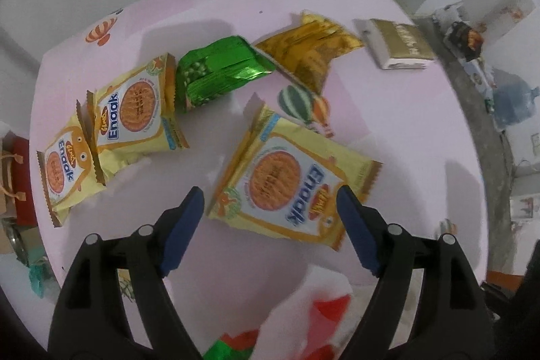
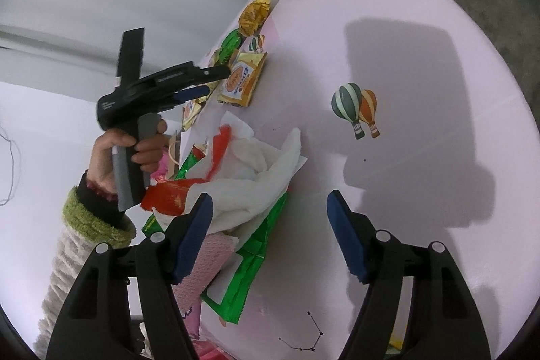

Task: Collect trash
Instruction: 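Close the left tool on the yellow Enaak snack packet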

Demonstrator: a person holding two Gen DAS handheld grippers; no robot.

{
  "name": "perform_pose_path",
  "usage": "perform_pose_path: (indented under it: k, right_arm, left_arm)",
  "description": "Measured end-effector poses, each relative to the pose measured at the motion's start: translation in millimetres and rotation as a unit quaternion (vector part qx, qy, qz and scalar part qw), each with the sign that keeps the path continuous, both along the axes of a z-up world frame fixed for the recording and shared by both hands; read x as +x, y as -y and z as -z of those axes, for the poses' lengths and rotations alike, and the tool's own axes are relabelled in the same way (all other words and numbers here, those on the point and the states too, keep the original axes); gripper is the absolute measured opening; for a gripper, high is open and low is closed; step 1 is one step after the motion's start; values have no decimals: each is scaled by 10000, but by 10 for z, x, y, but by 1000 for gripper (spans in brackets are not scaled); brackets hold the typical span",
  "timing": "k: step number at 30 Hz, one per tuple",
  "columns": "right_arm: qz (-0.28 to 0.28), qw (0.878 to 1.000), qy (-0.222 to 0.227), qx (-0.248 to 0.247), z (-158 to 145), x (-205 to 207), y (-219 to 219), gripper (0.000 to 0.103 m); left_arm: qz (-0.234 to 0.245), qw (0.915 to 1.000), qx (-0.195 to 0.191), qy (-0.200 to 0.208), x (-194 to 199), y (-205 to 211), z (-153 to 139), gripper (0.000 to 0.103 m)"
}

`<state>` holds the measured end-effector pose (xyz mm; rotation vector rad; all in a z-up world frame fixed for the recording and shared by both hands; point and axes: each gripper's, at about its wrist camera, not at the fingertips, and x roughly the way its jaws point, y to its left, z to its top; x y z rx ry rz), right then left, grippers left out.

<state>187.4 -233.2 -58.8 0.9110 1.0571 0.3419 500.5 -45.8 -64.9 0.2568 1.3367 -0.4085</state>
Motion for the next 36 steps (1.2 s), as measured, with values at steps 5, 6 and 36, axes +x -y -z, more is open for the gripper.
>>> perform_pose_path:
  k: [5, 6, 36]
  right_arm:
    - [-30, 10000, 15, 16, 1, 10, -2, 69]
    - [-26, 10000, 18, 15, 3, 13, -1, 69]
    - [-3, 9989, 426, -169, -271, -90, -35, 69]
  left_arm:
    - [-101, 9998, 112, -145, 72, -20, 175, 76]
    - [-79, 9997, 130, -186, 76, -20, 210, 75]
    - [308, 9957, 291, 828, -461, 100, -340, 7]
